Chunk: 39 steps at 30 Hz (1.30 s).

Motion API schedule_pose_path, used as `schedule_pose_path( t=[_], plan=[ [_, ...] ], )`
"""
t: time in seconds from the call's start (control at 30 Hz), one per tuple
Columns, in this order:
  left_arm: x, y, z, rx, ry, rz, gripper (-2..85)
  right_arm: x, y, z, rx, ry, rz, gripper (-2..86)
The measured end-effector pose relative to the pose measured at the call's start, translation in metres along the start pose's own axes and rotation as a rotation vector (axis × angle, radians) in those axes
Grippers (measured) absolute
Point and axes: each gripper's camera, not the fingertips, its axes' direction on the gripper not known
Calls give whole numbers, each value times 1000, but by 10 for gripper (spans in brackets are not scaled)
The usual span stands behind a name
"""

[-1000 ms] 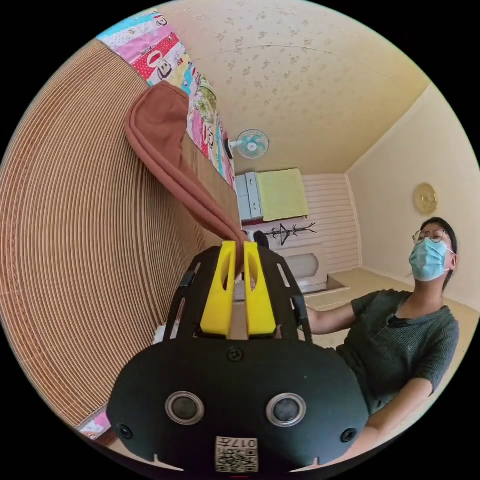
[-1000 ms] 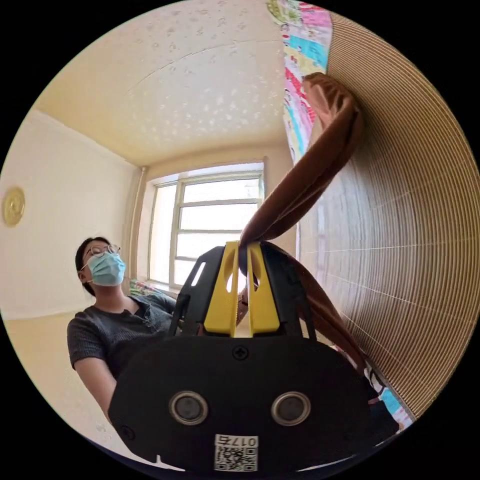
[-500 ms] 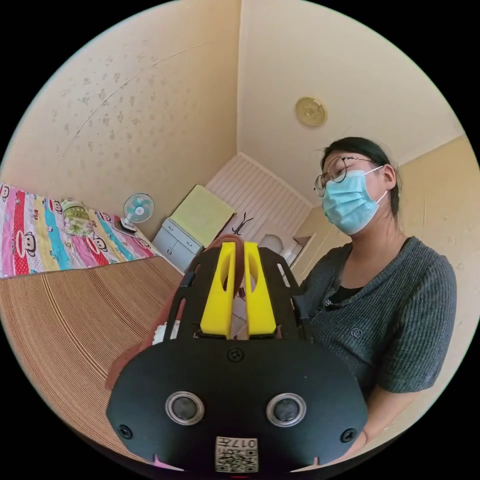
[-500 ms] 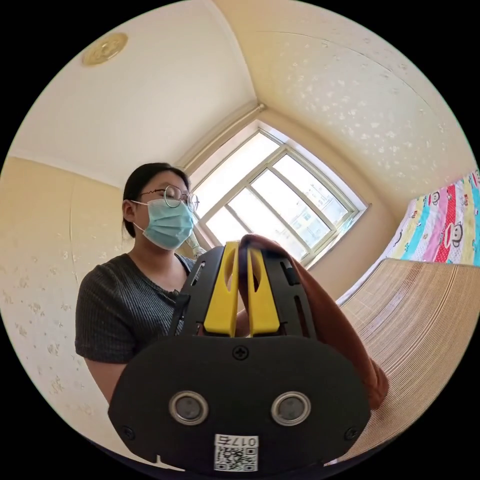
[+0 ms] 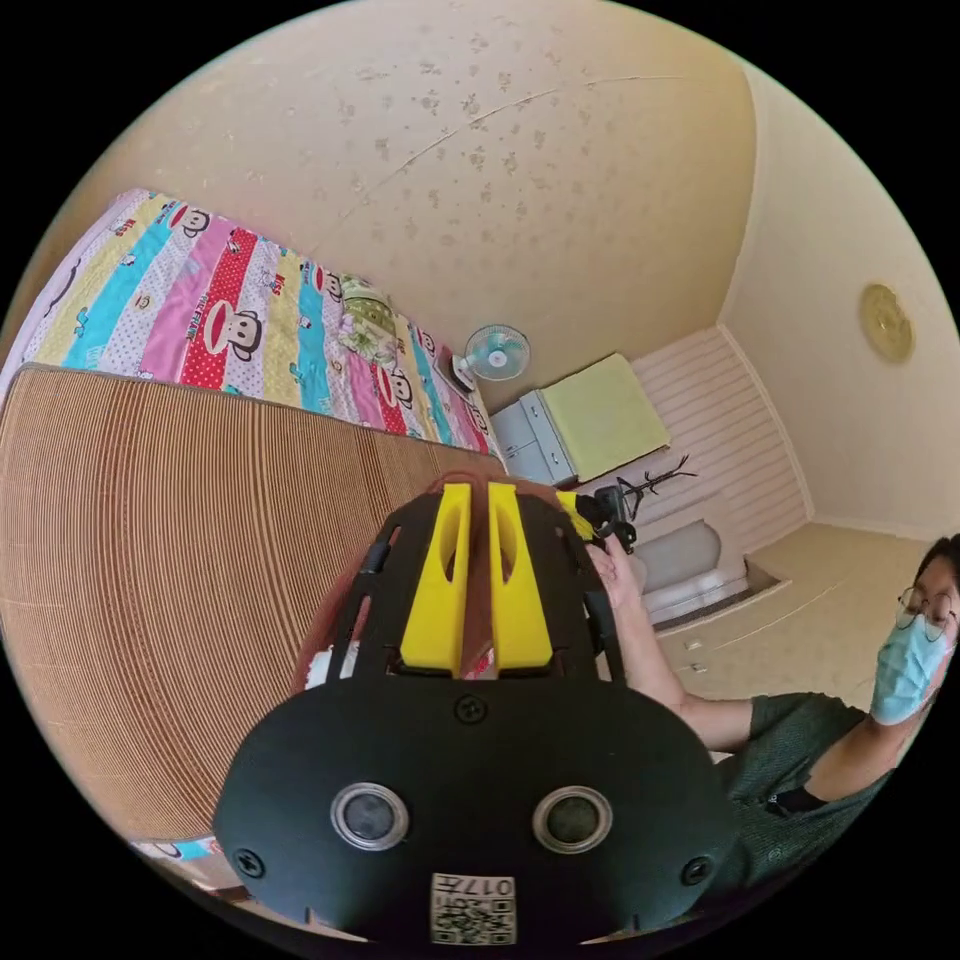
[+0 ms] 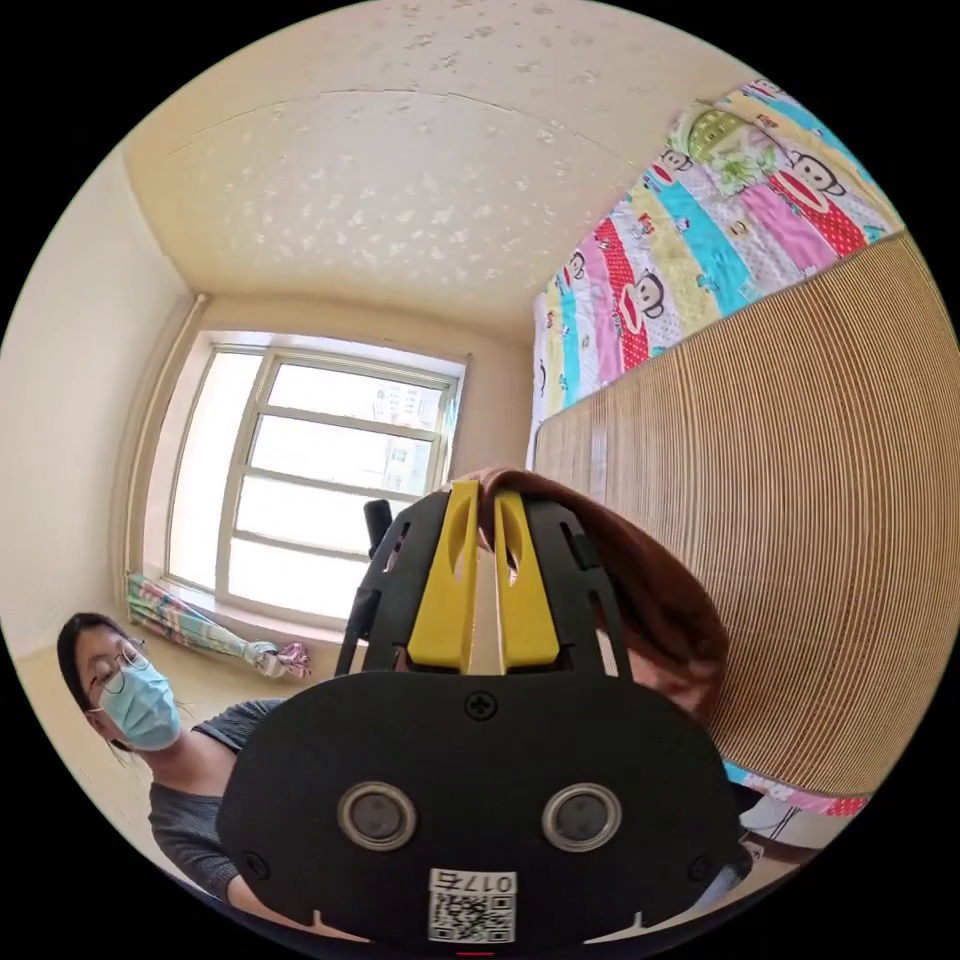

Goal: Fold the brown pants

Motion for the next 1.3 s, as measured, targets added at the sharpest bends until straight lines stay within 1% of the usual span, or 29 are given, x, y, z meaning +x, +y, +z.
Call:
schedule_pose_path(
  t=[0.07, 0.13, 0.17, 0.23, 0.27, 0.3, 0.33, 0.37, 0.4, 0.43, 0.47, 0.57, 0.63, 0.77, 0.9, 0.97, 1.0, 1.03, 1.1, 1.2, 1.23, 1.3],
  plan=[
    [-16, 14, 19, -83, -96, -11, 39, 30, 17, 15, -41, 61, 30, 23],
    [-32, 55, 42, -180, -155, 0, 41, 64, 46, 24, -77, 68, 55, 25],
    [-38, 69, 47, -201, -149, -9, 41, 90, 70, 26, -88, 47, 74, 27],
    [-68, 127, 66, -280, -44, -93, 41, 131, 109, 30, -116, 71, 130, 31],
    [-77, 143, 72, -303, -11, -126, 40, 162, 134, 36, -149, 118, 205, 35],
    [-95, 174, 86, -363, 28, -206, 41, 193, 157, 43, -192, 167, 303, 39],
    [-110, 204, 102, -433, 6, -281, 42, 208, 167, 46, -213, 189, 355, 42],
    [-117, 218, 109, -478, -25, -314, 43, 235, 183, 50, -253, 233, 449, 47],
    [-130, 241, 122, -571, -108, -374, 45, 252, 190, 52, -283, 255, 507, 59],
    [-140, 256, 128, -632, -155, -405, 45, 258, 191, 52, -295, 263, 519, 65],
    [-143, 259, 129, -636, -159, -418, 47, 263, 185, 50, -304, 272, 506, 85],
    [-153, 249, 115, -513, -109, -465, 59, 263, 145, 41, -274, 293, 424, 111],
    [-162, 224, 109, -425, -108, -463, 91, 264, 111, 42, -269, 305, 363, 119],
    [-181, 181, 126, -407, -154, -449, 138, 289, 30, 64, -332, 353, 276, 137],
    [-192, 144, 159, -436, -234, -410, 154, 331, -29, 97, -398, 361, 294, 145],
    [-195, 138, 176, -481, -233, -430, 153, 345, -43, 116, -433, 310, 301, 139],
    [-192, 136, 181, -487, -284, -436, 146, 350, -49, 130, -456, 307, 303, 129],
    [-187, 134, 182, -497, -327, -423, 132, 350, -52, 136, -458, 322, 299, 125],
    [-181, 132, 180, -497, -300, -401, 92, 346, -59, 145, -428, 400, 296, 103],
    [-178, 137, 158, -475, -265, -402, 62, 342, -62, 167, -388, 370, 333, 86],
    [-179, 141, 144, -467, -283, -406, 60, 341, -62, 177, -400, 358, 331, 85],
    [-183, 150, 115, -455, -339, -419, 59, 336, -64, 229, -504, 306, 320, 84]
  ],
)
